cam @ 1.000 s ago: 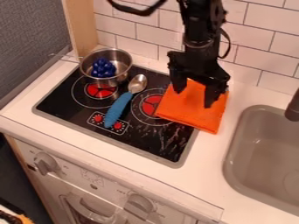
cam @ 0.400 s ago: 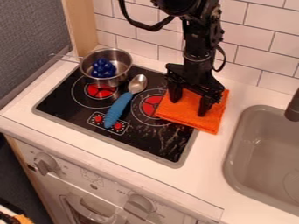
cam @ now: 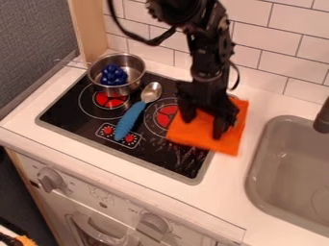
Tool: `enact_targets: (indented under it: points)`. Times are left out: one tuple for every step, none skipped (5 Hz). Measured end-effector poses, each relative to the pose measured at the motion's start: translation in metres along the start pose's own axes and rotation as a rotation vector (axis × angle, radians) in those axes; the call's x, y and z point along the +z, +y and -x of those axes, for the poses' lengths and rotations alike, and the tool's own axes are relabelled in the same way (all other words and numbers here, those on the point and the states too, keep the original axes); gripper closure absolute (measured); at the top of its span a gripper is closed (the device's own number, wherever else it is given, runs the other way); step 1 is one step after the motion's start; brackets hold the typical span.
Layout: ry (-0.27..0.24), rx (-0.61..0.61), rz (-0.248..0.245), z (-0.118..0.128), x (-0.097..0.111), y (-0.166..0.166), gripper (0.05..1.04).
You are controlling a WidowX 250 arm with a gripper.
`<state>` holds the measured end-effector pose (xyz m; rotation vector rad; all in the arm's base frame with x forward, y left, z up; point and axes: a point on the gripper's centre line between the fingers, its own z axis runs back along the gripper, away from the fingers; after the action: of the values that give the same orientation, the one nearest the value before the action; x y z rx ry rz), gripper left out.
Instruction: Moved the orange cloth below the right burner
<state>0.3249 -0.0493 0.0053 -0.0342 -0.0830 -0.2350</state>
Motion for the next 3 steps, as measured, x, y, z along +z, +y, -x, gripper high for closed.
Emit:
enact_targets:
  points:
    - [0.027,-0.034,0.016,0.03,0.003,-0.006,0.083]
    - [0.049,-0.074,0.027,0.057,0.006,-0.013,0.083]
    - [0.066,-0.094,0.042,0.074,0.008,-0.017,0.083]
